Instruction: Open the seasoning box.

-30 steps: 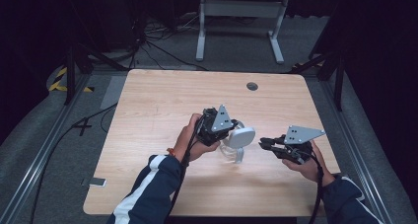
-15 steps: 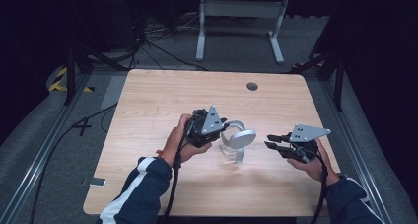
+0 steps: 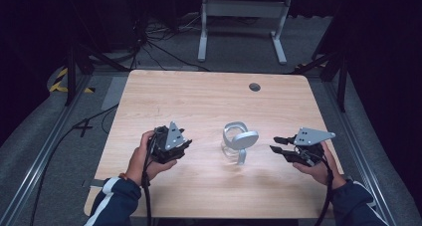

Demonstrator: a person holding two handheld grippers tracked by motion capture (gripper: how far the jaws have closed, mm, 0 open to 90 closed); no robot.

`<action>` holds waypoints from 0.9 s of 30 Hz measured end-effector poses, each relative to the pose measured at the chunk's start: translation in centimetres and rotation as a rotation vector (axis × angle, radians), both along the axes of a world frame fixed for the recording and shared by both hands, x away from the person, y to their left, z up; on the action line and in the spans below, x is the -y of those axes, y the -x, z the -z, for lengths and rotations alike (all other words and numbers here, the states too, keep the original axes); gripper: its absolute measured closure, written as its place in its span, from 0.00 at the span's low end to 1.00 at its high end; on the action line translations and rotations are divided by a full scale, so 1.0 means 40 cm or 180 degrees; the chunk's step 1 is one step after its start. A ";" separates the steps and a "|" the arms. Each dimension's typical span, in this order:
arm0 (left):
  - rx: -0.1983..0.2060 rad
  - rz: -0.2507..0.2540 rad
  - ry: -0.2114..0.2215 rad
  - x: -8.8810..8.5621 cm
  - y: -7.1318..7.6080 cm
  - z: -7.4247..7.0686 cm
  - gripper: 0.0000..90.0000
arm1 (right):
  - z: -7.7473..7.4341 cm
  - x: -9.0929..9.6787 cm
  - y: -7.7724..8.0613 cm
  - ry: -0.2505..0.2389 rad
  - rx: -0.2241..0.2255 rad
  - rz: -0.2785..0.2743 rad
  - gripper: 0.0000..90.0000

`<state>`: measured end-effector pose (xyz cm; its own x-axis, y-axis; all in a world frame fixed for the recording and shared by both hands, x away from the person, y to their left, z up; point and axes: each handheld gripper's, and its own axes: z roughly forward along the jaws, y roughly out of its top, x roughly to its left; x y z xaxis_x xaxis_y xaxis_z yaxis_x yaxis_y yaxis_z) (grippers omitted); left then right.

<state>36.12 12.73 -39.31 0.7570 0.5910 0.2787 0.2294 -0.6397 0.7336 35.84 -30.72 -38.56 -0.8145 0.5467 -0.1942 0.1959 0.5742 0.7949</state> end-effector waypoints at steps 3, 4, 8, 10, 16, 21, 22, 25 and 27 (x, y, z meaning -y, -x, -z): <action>-0.0089 -0.0092 -0.0117 -0.043 0.009 0.034 0.54 | 0.016 0.013 0.009 0.0125 0.0019 0.0034 0.66; -0.0146 -0.0098 -0.0141 -0.056 0.011 0.044 0.51 | 0.020 0.018 0.012 0.0158 0.0023 0.0060 0.66; -0.0326 -0.0189 -0.0271 -0.106 0.015 0.098 0.43 | 0.048 0.054 0.029 0.0244 -0.0003 0.0178 0.61; -0.0382 -0.0223 -0.0253 -0.118 0.016 0.113 0.42 | 0.054 0.060 0.033 0.0258 -0.0013 0.0184 0.60; -0.0569 -0.0317 -0.0025 -0.170 0.027 0.165 0.34 | 0.106 0.131 0.057 0.0216 -0.0199 0.0385 0.55; -0.0770 -0.0322 0.0193 -0.188 0.040 0.200 0.27 | 0.145 0.195 0.074 0.0086 -0.0314 0.0564 0.51; -0.0765 -0.0330 0.0192 -0.195 0.038 0.201 0.26 | 0.166 0.230 0.082 0.0079 -0.0404 0.0669 0.49; -0.0785 -0.0363 0.0331 -0.196 0.036 0.211 0.23 | 0.182 0.263 0.092 0.0043 -0.0459 0.0777 0.46; -0.0871 -0.0388 0.0436 -0.201 0.037 0.218 0.18 | 0.194 0.291 0.100 -0.0016 -0.0519 0.0873 0.43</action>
